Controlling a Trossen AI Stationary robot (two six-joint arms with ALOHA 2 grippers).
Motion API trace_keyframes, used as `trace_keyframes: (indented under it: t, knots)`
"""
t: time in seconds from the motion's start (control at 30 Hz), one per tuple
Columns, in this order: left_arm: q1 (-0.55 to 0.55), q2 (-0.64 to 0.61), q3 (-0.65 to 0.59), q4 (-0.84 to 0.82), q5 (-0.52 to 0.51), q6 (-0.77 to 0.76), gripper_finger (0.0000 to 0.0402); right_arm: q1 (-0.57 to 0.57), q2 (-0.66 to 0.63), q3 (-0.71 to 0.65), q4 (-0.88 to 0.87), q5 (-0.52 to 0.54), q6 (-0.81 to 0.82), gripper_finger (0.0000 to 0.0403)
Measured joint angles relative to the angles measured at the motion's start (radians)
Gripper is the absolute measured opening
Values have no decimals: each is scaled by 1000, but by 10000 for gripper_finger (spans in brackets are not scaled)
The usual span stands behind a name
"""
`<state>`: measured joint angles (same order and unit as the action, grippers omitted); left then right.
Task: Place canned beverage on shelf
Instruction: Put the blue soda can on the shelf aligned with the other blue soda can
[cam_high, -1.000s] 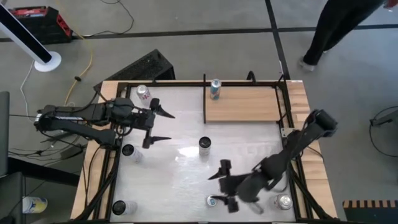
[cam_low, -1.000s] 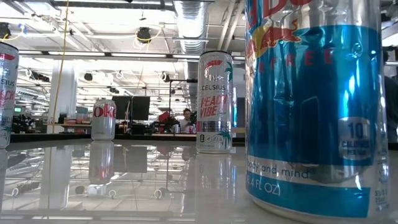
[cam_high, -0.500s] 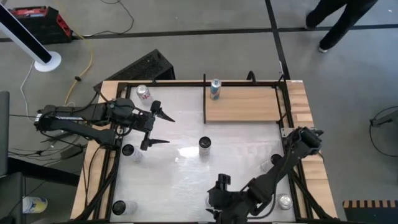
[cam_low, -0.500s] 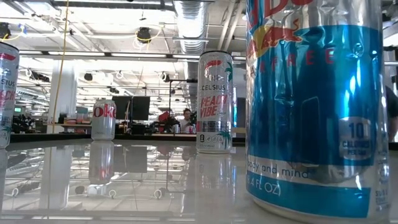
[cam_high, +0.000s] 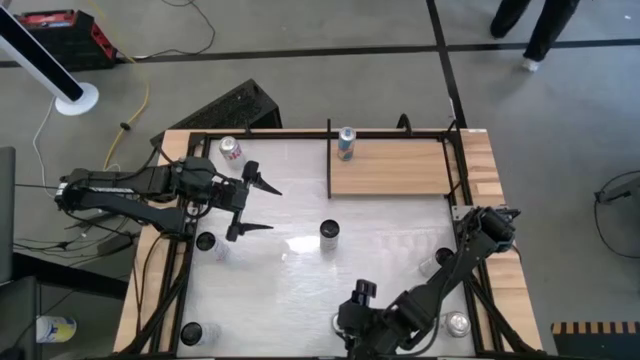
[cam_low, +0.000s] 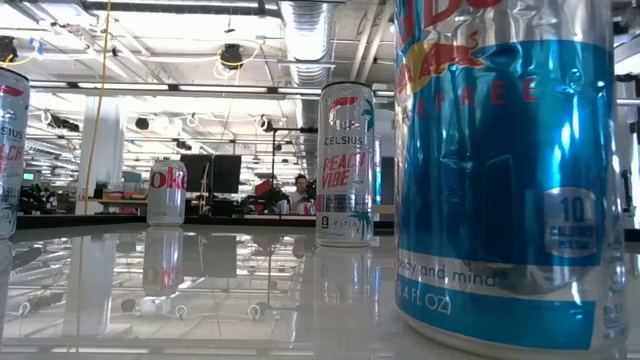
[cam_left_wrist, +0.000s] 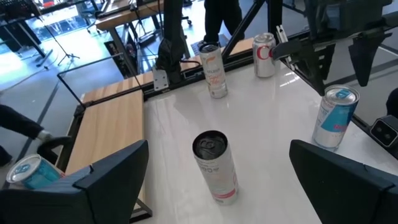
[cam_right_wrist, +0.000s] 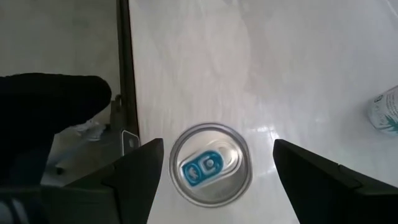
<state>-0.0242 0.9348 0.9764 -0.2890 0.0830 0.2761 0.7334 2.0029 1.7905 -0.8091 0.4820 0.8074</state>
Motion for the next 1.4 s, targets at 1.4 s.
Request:
trace_keyframes:
  t: [1.4]
  knots:
    - [0, 0, 1, -16, 0, 2, 375, 9, -3, -2, -119, -6, 36, 263]
